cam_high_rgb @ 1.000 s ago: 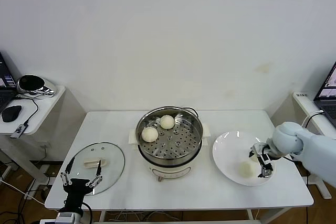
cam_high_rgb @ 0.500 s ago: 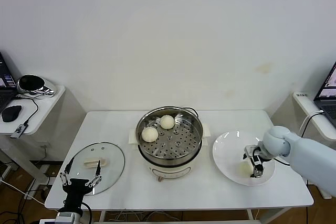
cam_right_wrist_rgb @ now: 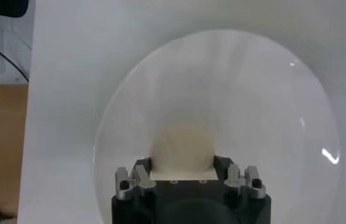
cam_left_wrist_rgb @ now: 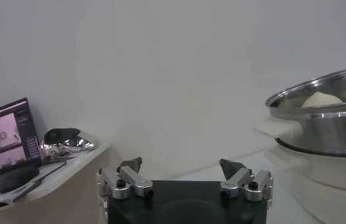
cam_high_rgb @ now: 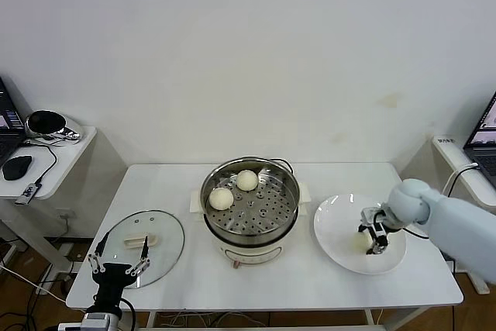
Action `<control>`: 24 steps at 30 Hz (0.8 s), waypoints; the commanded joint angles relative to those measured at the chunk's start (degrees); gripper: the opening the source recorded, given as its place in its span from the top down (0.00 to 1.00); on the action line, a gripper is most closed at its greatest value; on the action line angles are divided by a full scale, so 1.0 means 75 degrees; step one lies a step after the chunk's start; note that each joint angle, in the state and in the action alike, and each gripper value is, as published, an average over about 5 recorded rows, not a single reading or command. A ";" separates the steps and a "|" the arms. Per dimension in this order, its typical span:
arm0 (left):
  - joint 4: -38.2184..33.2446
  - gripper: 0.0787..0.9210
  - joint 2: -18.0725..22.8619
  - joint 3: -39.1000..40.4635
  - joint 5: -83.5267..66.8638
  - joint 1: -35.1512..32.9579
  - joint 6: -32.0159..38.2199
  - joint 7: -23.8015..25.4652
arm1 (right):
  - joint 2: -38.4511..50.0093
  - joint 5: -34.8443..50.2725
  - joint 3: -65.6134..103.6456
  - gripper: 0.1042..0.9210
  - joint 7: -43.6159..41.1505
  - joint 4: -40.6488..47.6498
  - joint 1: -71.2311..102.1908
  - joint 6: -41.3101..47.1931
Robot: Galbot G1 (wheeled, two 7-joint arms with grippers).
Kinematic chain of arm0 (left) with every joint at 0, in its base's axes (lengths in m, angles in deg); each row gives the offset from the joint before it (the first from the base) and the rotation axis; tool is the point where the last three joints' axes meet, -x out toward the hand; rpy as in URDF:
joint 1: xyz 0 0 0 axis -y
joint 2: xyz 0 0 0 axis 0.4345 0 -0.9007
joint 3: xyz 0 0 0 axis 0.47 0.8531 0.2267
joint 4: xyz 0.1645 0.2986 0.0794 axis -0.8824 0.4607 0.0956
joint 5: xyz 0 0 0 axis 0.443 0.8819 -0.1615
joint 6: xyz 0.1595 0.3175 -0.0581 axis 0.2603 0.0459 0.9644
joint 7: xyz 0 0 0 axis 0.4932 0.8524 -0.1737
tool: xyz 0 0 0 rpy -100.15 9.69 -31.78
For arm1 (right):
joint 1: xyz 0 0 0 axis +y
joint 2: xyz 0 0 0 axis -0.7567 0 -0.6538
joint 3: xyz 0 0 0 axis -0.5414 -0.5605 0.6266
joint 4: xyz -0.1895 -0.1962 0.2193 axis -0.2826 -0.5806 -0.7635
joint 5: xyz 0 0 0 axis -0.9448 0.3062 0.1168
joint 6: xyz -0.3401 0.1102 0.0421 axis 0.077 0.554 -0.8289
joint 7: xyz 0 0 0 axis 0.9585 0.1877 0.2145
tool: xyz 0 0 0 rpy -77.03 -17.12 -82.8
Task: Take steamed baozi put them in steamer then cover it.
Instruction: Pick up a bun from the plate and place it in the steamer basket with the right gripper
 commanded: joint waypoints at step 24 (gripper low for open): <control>0.0025 0.12 -0.0012 -0.0119 -0.0098 0.0055 0.0011 -0.0032 | -0.3863 0.2450 -0.3210 0.34 -0.0040 0.0040 -0.5380 -0.2901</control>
